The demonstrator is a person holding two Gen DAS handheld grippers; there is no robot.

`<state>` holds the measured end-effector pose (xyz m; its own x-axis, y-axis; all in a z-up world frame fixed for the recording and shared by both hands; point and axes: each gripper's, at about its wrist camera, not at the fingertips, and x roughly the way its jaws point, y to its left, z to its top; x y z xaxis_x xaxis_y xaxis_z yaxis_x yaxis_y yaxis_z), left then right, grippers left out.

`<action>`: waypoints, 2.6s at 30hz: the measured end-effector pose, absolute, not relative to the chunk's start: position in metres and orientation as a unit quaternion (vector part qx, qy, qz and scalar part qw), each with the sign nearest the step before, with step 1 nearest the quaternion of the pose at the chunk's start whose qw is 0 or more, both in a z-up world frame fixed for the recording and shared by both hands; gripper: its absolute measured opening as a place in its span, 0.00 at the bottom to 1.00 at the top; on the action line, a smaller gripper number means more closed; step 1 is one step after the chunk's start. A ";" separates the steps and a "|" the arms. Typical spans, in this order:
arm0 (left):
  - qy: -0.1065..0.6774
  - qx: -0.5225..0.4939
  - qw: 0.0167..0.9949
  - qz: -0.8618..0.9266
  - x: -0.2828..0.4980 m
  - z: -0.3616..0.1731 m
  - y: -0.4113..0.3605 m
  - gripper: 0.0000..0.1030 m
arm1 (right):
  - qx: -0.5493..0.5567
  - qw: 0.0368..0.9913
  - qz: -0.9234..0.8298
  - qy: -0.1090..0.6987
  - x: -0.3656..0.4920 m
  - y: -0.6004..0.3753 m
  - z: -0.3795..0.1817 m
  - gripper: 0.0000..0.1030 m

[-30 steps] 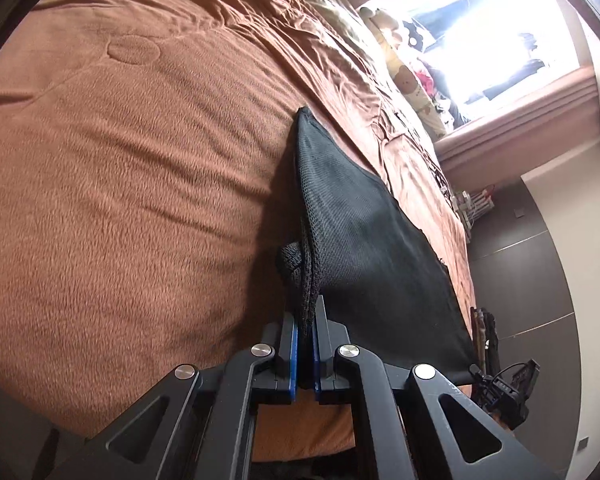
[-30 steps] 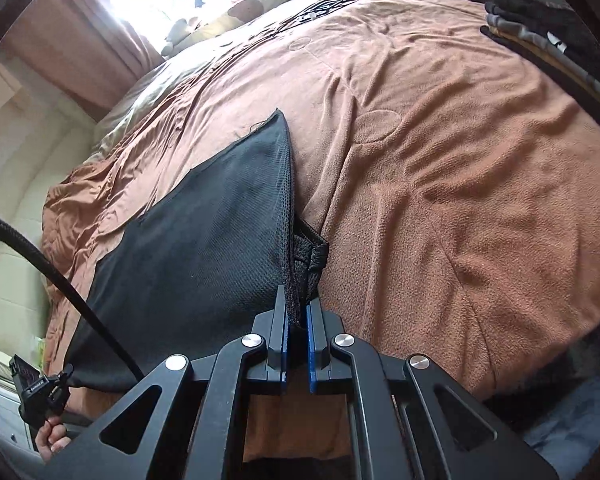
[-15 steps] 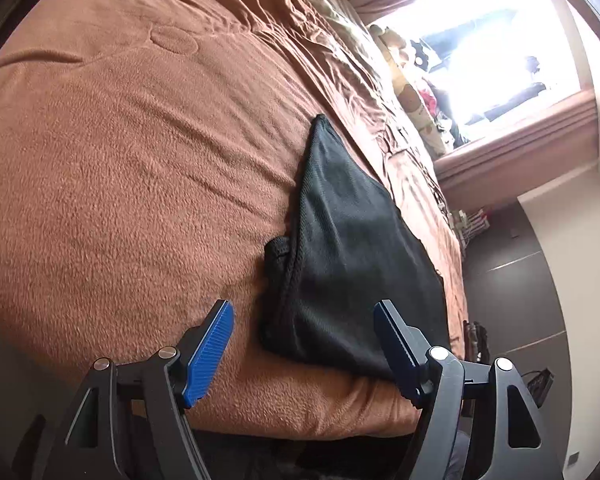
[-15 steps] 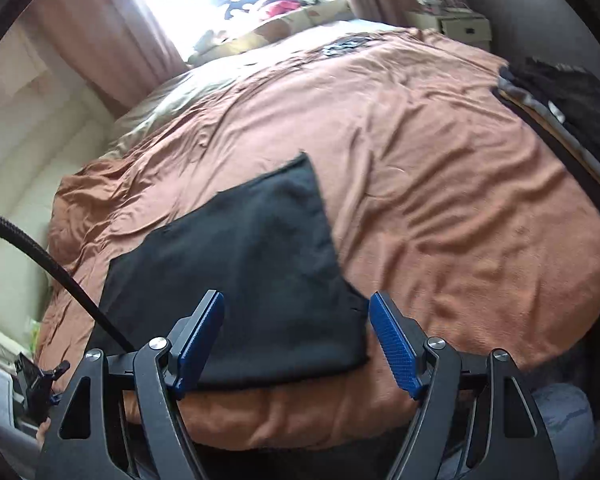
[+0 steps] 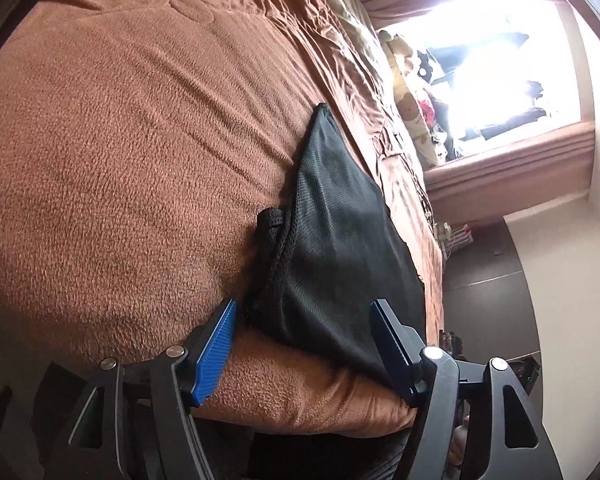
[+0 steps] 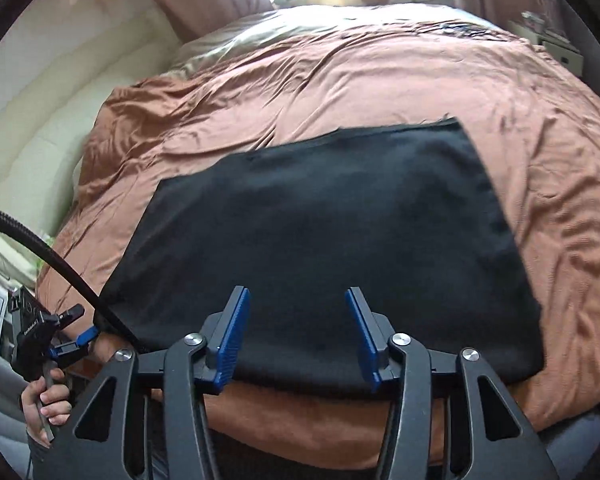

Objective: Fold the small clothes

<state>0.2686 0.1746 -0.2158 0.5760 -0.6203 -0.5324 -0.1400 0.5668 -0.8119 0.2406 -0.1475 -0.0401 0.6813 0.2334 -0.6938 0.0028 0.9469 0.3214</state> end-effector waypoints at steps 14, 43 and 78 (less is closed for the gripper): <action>0.429 -0.481 0.758 -0.098 0.278 -0.233 0.170 0.07 | 0.098 0.882 0.114 0.447 0.293 -0.090 -0.085 0.23; 0.424 -0.490 0.760 -0.054 0.274 -0.231 0.157 0.07 | 0.052 0.871 0.074 0.483 0.419 -0.071 -0.094 0.06; 0.408 -0.512 0.755 -0.042 0.284 -0.224 0.158 0.05 | 0.056 0.873 0.096 0.474 0.471 -0.074 -0.083 0.06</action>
<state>0.2835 0.1577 -0.2236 0.6642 -0.4799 -0.5732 -0.3544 0.4730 -0.8067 0.4708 -0.0744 -0.0825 0.5320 0.2205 -0.8175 -0.1152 0.9754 0.1881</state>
